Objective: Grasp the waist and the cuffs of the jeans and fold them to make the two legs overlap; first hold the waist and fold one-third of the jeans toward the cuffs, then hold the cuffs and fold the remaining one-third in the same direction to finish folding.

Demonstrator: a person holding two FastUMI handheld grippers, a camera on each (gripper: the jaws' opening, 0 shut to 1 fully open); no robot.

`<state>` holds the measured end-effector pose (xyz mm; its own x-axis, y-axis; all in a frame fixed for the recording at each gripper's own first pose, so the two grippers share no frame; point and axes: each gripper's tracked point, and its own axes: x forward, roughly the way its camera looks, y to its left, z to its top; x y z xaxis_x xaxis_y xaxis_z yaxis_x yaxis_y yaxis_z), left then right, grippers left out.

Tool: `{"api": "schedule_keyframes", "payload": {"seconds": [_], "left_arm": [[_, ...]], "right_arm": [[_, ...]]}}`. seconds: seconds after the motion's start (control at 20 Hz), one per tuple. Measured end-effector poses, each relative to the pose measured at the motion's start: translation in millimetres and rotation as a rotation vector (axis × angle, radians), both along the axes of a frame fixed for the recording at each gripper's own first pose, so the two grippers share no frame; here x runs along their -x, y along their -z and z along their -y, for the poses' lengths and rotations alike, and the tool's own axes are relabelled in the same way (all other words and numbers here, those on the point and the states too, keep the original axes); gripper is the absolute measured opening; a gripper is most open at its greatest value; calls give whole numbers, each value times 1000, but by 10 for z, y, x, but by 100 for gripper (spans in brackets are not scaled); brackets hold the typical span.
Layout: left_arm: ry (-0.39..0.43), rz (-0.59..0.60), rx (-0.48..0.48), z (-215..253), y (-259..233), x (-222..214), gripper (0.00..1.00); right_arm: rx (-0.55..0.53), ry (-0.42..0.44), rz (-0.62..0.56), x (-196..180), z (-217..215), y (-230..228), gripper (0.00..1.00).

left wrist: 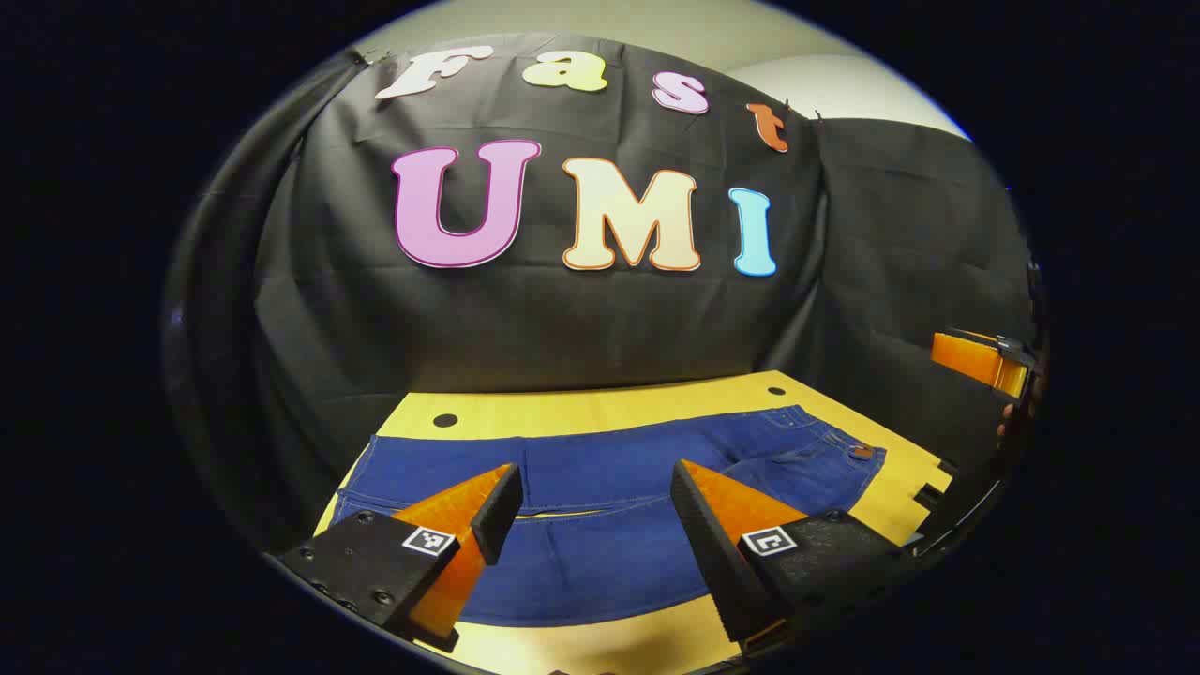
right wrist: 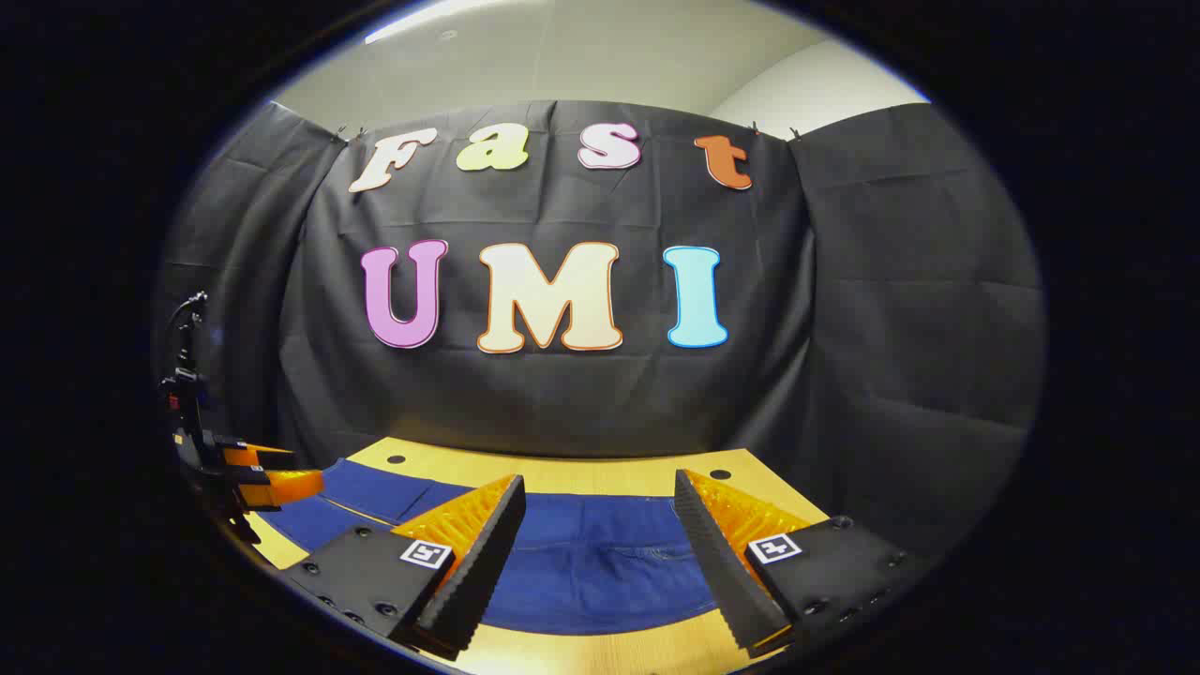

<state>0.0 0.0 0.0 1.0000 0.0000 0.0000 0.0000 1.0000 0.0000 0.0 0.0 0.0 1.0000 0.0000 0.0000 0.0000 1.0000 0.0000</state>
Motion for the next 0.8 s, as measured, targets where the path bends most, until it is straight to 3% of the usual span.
{"api": "schedule_keyframes", "payload": {"seconds": [0.5,0.8], "left_arm": [[-16,-90,-71,-304,432,146,95],[73,-198,-109,-566,788,343,94]], "right_arm": [[16,-15,-51,172,-153,222,98],[20,-32,-88,251,-166,351,97]]}}
